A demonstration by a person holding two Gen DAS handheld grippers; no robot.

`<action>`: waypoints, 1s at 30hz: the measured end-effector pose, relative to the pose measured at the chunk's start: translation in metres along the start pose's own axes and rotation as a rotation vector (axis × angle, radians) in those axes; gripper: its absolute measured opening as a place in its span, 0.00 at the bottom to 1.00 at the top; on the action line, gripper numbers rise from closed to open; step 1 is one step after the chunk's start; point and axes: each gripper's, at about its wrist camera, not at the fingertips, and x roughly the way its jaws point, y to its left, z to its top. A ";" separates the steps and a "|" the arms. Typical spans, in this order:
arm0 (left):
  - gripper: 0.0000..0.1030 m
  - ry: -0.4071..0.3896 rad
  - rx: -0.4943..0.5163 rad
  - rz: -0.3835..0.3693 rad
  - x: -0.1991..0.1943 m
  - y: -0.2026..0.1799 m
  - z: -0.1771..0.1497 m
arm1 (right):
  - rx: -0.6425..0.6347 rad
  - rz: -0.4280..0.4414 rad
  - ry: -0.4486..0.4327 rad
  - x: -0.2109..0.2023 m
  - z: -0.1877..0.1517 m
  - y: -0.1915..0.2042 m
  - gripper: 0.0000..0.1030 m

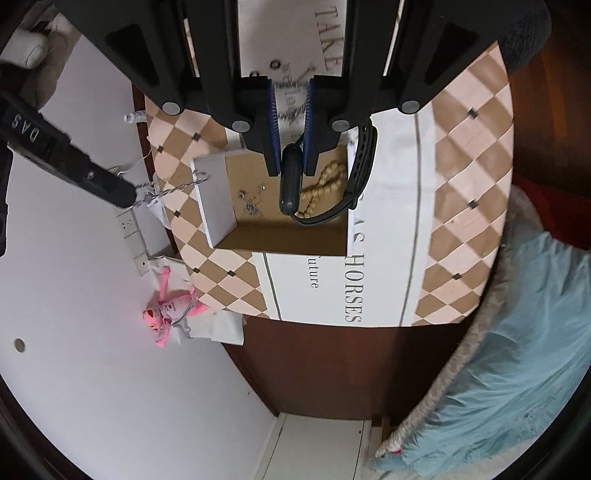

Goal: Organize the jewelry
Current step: 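Lower the watch band into the box with the left tool while the right tool releases the charm there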

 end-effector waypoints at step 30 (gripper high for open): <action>0.85 -0.020 -0.023 0.286 0.043 0.025 0.017 | -0.059 -0.345 0.219 0.092 -0.001 -0.033 0.92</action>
